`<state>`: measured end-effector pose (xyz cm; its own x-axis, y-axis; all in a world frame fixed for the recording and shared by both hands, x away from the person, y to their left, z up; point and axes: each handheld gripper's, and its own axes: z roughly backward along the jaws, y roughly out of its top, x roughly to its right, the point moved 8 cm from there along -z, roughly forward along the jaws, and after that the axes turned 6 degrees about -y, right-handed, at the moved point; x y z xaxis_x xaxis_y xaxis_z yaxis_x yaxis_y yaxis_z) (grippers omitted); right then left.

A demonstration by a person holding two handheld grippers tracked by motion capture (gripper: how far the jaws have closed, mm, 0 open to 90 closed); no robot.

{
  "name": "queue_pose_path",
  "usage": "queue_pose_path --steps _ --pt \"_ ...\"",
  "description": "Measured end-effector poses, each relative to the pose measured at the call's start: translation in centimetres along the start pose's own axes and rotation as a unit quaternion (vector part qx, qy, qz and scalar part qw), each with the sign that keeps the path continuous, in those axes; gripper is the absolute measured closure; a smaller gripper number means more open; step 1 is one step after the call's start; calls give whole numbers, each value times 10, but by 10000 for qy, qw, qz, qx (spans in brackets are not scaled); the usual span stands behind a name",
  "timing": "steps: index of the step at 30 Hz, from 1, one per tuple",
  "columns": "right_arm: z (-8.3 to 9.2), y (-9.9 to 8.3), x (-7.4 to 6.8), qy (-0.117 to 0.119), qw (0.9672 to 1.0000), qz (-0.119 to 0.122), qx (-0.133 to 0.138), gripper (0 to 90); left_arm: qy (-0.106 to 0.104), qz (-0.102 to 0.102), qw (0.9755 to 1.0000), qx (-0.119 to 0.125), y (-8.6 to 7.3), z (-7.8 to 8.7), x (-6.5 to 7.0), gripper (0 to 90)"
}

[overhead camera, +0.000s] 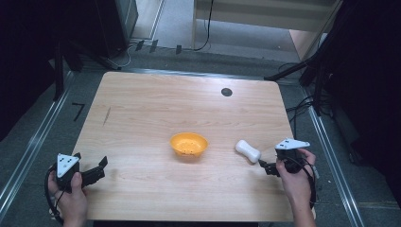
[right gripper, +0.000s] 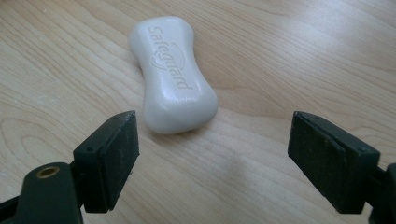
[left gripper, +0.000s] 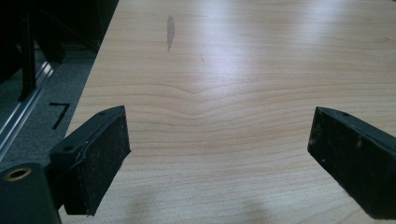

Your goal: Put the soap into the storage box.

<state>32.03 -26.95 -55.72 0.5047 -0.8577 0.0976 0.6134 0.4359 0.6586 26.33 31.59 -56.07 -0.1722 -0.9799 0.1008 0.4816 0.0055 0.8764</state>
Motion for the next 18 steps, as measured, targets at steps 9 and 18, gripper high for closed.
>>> queue_pose_path --steps 9,18 --pt "-8 14 -6 115 9994 255 -204 208 -25 6 10000 -6 0 -1 0 62" --pt "-16 23 -9 190 9980 404 -451 219 -21 6 10000 -33 0 -1 0 62"
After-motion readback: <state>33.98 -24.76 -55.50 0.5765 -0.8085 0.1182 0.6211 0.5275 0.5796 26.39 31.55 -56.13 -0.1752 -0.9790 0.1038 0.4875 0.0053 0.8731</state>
